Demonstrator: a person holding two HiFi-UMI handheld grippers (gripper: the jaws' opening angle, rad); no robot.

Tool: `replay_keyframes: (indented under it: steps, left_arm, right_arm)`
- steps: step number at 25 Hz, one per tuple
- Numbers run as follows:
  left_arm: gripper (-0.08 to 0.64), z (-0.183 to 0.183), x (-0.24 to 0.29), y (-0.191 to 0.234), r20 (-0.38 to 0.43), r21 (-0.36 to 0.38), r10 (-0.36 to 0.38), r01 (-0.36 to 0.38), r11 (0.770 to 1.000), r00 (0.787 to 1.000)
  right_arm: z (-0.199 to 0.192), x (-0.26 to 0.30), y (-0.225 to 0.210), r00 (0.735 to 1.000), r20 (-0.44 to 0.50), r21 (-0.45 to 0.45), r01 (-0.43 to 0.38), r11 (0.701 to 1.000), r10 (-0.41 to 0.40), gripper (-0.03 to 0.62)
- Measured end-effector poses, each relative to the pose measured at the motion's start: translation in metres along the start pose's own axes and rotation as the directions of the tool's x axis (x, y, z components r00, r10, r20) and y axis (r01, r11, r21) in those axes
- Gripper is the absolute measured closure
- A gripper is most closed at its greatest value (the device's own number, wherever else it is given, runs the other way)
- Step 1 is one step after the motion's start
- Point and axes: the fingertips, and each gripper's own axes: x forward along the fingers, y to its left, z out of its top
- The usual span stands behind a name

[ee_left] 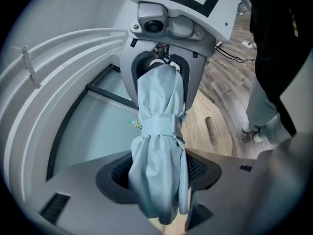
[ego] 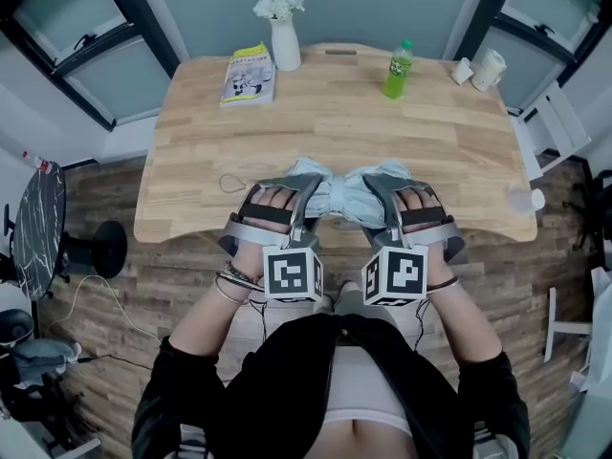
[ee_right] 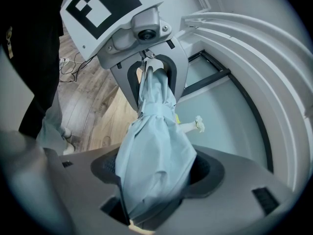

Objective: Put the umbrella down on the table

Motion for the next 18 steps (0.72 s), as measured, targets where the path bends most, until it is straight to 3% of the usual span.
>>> replay_keyframes:
  steps: [18]
  left_arm:
    - [0.302,-0.008,0.052,0.015,-0.026,-0.022,0.001,-0.001,1.000,1.000]
  right_arm:
    - [-0.026,0.046,-0.019,0.999,0.017,-0.017,-0.029,0.999,0.030,0.262]
